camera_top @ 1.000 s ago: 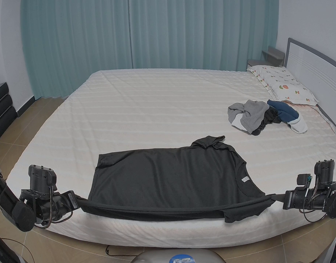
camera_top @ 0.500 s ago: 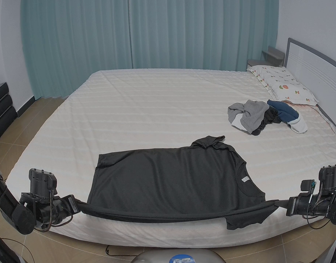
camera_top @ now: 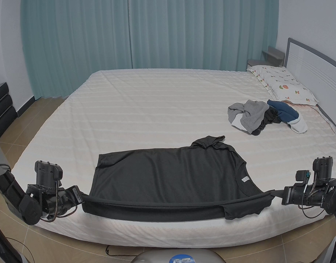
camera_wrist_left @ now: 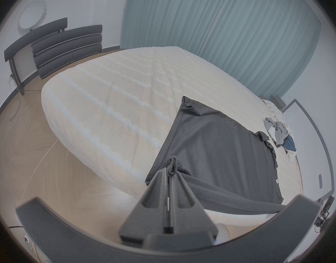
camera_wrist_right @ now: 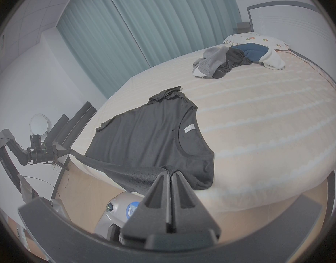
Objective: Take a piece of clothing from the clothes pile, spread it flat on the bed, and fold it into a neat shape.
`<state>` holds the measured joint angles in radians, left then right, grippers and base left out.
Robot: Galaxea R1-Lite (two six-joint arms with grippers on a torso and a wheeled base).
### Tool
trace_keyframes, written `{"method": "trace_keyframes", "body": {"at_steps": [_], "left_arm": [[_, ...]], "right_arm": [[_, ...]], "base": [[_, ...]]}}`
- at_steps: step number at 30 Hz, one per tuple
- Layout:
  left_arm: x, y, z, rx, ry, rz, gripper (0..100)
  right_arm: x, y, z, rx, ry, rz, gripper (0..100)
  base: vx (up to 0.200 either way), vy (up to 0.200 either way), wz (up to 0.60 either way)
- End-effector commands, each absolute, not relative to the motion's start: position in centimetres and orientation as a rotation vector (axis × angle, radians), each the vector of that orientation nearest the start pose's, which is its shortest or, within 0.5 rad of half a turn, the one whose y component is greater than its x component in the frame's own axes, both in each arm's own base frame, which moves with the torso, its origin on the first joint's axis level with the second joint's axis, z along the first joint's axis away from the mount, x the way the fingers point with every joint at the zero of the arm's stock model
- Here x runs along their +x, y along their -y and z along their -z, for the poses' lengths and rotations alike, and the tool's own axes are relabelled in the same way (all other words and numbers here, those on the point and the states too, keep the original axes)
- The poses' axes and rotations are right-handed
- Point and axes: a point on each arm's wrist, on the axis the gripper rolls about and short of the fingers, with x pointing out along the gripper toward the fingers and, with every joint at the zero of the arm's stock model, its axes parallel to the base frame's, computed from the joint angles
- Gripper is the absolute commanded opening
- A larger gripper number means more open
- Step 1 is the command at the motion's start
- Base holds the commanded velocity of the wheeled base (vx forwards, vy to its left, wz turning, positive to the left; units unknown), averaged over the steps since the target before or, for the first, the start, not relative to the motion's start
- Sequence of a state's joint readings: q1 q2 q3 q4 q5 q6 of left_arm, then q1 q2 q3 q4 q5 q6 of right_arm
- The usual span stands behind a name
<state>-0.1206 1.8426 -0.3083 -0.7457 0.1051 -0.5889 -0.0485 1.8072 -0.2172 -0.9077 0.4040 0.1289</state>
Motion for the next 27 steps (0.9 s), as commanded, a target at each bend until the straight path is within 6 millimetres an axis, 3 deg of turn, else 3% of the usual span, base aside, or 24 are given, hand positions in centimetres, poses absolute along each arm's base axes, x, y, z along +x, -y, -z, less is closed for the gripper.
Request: {"method": "trace_keyframes", "body": {"at_steps": [1,27], "left_arm": [[24.9,2.7,-3.7,-0.47,-0.771,-0.225,0],[31.2,3.0,0.7,-0.467,-0.809,-0.256,0]], "right_arm": [[24.0,0.0,-4.5,0.275,-0.705,-0.308,0],[30.9,-1.0,-0.8,0.264,-0.716,-0.338,0]], "base": [[0.0,0.0,0.0],[0.0,0.0,0.0]]}}
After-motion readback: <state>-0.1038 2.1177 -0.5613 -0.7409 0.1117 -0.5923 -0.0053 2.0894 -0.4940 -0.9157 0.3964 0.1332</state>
